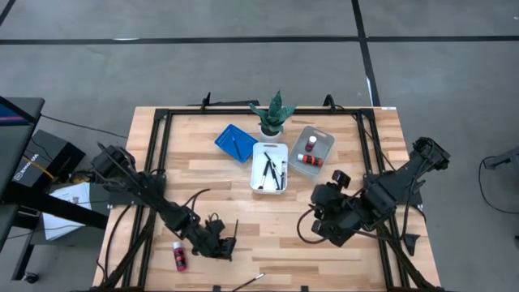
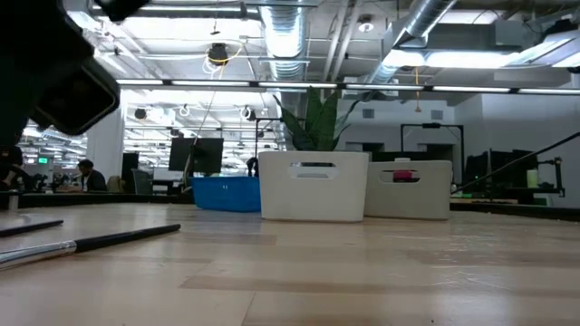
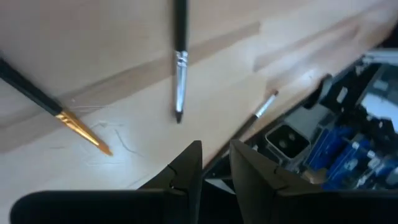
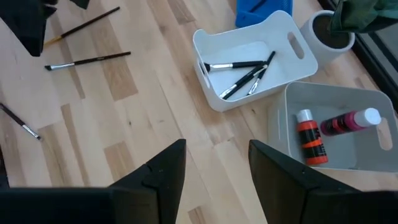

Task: Pick & Place Paint Supplies
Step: Put the small black paint brush into the blue bin

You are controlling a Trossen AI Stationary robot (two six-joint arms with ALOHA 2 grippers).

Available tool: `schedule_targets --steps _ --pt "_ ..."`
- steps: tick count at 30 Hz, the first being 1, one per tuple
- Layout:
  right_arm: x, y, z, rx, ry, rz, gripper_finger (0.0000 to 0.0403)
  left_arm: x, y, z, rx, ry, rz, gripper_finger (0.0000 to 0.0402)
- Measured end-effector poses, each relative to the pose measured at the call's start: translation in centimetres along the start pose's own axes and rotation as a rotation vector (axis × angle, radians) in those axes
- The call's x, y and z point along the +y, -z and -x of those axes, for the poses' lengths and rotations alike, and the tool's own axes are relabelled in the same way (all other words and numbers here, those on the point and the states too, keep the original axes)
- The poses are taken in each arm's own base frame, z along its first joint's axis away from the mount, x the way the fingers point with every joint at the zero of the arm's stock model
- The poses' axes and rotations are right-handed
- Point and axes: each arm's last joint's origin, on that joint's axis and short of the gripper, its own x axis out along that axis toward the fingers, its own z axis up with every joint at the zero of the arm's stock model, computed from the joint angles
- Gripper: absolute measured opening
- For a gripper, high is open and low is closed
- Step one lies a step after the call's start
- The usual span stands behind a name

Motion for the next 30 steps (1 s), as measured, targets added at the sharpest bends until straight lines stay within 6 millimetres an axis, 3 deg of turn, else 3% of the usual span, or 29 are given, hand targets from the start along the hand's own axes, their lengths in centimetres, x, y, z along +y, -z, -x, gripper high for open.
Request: schedule_targets --steps 20,27,30 --pt "0.7 1.1 0.9 -0.005 -0.027 0.058 0.017 0.4 -0.4 -0.4 -0.015 -0.039 0.065 0.0076" --pt "0.9 1.4 1.2 -0.005 -0.033 0.075 0.017 -1.6 0.5 -1.0 0.036 -0.037 0.057 0.0076" --pt "1.0 1.5 1.3 -0.011 -0.033 0.075 0.017 -1.2 0.2 -1.8 0.029 -0.117 0.065 0.0076"
